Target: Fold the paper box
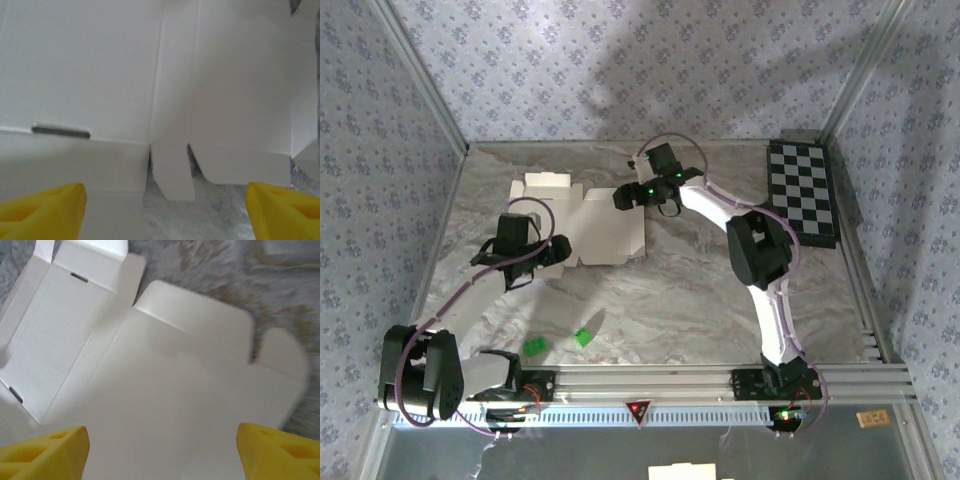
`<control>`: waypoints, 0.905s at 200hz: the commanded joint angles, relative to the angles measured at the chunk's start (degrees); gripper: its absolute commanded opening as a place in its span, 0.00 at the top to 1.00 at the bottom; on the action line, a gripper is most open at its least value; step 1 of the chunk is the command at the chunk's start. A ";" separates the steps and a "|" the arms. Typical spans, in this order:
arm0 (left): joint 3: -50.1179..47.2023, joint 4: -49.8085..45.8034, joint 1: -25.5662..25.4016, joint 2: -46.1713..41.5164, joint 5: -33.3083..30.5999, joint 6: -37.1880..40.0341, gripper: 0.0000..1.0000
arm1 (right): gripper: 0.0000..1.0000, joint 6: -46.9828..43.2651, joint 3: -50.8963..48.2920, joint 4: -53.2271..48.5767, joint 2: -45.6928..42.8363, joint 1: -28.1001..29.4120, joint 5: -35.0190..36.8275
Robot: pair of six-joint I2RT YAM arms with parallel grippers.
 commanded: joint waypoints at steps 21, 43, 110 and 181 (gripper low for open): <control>-1.89 -1.24 -0.31 2.95 2.84 -1.09 0.18 | 0.22 3.70 9.99 -6.02 8.64 1.21 -5.67; -2.91 -0.67 -0.23 4.62 2.86 -2.12 0.18 | 0.23 4.25 11.35 -7.68 11.07 1.21 -6.49; -3.79 2.61 -0.22 9.81 3.90 -3.07 0.18 | 0.25 1.65 0.61 -9.60 5.41 -0.41 -3.55; 3.91 4.62 -1.54 19.61 6.46 -2.31 0.19 | 0.26 2.10 -22.33 -4.98 -8.38 -5.15 -2.01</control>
